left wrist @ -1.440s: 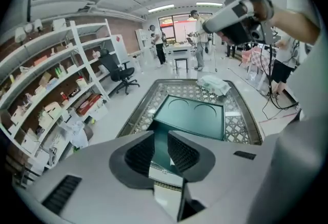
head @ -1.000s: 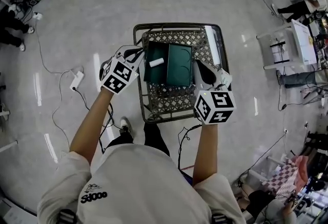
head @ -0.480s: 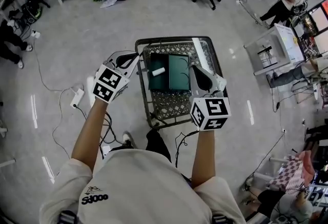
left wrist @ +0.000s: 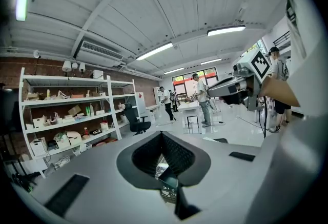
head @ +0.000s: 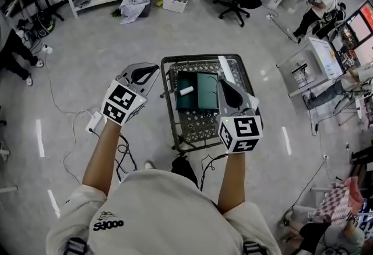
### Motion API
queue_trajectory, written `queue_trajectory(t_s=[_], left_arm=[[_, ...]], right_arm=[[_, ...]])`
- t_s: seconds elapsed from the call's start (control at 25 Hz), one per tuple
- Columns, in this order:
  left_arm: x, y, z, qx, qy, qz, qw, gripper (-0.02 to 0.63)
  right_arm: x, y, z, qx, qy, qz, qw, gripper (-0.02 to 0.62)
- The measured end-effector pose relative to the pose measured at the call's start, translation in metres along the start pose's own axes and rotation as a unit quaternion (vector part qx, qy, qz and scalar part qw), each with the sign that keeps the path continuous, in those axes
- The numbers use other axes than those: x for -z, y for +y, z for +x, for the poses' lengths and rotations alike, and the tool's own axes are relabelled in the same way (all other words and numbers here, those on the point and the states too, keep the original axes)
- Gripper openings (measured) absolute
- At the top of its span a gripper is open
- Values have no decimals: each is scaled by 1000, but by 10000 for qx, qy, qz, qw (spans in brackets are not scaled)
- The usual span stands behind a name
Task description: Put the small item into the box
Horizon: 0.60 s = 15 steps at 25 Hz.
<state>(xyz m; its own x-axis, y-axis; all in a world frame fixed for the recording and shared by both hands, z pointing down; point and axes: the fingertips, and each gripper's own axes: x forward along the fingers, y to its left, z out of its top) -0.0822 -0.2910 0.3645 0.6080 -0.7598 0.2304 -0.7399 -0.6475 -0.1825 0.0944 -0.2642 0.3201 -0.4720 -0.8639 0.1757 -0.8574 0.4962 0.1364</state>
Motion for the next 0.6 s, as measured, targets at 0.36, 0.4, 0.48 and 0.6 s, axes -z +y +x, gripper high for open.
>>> queue_trajectory(t_s=[0.36, 0.4, 0.48, 0.6], left_arm=[[-34, 0, -34, -113, -452, 205, 9987, 6], [-36, -1, -37, -114, -477, 224, 9985, 6], [-39, -3, -43, -116, -490, 283, 9983, 6], [-43, -2, -49, -160, -549, 336, 9978, 6]], right_arm=[[-26, 16, -16, -47, -247, -147, 9996, 9], [-27, 18, -19, -55, -269, -192, 9994, 9], [-27, 22, -21, -67, -283, -242, 9993, 9], [-27, 25, -23, -70, -284, -224, 9993, 9]])
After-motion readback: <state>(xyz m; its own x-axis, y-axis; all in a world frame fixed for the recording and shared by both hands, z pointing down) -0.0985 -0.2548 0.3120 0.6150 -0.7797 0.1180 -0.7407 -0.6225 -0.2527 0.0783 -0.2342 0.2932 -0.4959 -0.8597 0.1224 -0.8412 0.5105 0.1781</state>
